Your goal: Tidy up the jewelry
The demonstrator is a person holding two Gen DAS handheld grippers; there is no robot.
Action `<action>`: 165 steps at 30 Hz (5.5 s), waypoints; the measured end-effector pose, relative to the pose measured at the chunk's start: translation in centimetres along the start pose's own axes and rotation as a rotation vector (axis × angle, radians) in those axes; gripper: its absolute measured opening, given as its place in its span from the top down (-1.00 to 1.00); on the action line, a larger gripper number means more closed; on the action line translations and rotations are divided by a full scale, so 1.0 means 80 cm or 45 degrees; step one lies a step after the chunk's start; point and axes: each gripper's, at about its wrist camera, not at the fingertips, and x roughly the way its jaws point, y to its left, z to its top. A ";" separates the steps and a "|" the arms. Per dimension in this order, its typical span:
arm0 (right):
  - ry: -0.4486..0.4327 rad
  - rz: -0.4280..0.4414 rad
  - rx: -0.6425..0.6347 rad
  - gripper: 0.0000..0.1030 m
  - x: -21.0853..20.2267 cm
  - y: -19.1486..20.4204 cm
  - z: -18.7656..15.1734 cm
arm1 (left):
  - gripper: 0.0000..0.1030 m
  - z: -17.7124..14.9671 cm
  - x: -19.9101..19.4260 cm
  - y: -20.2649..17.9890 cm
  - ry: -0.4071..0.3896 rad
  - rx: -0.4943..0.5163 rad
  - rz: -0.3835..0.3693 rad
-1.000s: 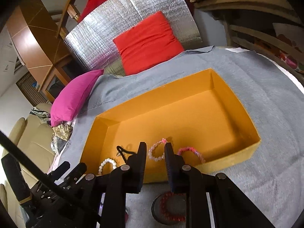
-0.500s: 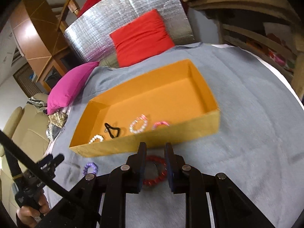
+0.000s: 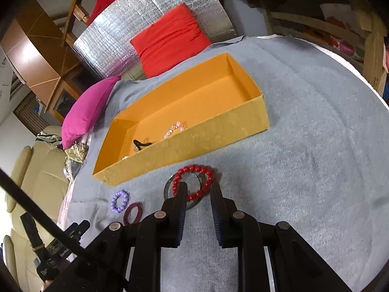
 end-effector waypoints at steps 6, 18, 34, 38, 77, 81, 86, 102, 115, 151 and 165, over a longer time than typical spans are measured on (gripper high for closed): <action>0.011 -0.035 -0.003 0.58 0.005 -0.004 -0.017 | -0.38 0.002 -0.017 -0.018 -0.083 0.059 -0.093; 0.064 -0.178 -0.113 0.58 -0.015 0.040 -0.046 | -0.67 0.018 -0.091 0.011 -0.309 -0.140 -0.085; 0.006 -0.196 -0.247 0.58 -0.035 0.112 -0.045 | -0.67 0.024 -0.069 0.039 -0.219 -0.152 -0.092; 0.002 -0.206 -0.239 0.58 -0.031 0.105 -0.039 | -0.67 0.021 -0.041 0.029 -0.057 -0.147 -0.165; 0.094 -0.006 -0.045 0.06 0.038 0.001 0.033 | -0.67 0.040 0.044 -0.052 -0.116 0.188 0.041; 0.137 -0.024 -0.032 0.06 0.045 -0.008 0.032 | -0.67 0.034 0.046 -0.073 -0.106 0.265 0.025; 0.186 -0.017 -0.040 0.09 0.058 -0.003 0.028 | -0.67 0.027 0.049 -0.085 -0.078 0.311 0.010; 0.142 -0.130 -0.032 0.16 0.077 -0.006 0.018 | -0.67 0.022 0.034 -0.084 -0.046 0.276 -0.070; 0.079 -0.247 -0.124 0.16 0.062 0.045 -0.017 | -0.67 0.019 0.011 -0.065 -0.096 0.287 -0.010; 0.212 -0.053 -0.086 0.16 0.070 0.001 0.010 | -0.67 0.023 0.051 -0.049 0.029 0.294 -0.140; 0.256 -0.041 0.040 0.16 0.090 -0.005 0.014 | -0.52 0.009 0.046 -0.111 0.047 0.425 -0.316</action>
